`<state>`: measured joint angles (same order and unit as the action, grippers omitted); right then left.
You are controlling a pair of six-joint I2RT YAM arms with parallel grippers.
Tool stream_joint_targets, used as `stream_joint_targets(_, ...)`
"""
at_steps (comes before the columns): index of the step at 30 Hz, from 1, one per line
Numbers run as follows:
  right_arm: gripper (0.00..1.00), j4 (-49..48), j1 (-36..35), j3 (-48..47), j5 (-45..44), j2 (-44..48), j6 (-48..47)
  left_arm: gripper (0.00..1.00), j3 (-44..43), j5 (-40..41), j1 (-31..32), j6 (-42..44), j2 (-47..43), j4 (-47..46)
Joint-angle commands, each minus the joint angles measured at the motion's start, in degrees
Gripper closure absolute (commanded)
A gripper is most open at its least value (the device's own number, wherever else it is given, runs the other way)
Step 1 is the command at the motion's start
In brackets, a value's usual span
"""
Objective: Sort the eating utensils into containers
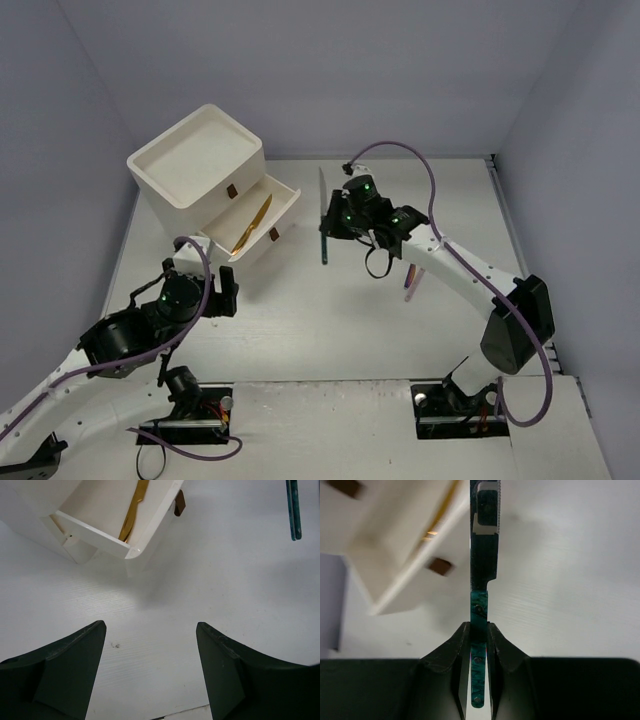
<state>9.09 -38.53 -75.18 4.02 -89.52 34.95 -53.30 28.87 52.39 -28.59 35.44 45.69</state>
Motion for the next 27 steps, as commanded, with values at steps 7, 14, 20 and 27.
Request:
stream_joint_targets(7, 1.0, -14.9, -6.0, -14.6, 0.9, -8.9, 18.2, 0.3, -3.3, 4.1, -0.6, 0.0, -2.3, 3.7)
stream_joint_targets(14, 0.97, -19.3, -8.7, -23.2, 0.7, -19.4, 24.2, 0.3, -4.5, 3.9, -0.6, -1.0, -4.6, 5.4)
stream_joint_targets(20, 0.8, -20.2, -10.3, -29.1, -0.2, -25.7, 25.7, 0.3, -4.4, 3.3, -0.6, -1.4, -3.4, 5.8)
stream_joint_targets(27, 0.56, -20.0, -9.9, -28.1, -0.6, -26.1, 22.2, 0.3, -4.0, 3.2, -0.7, -1.6, -3.2, 6.0)
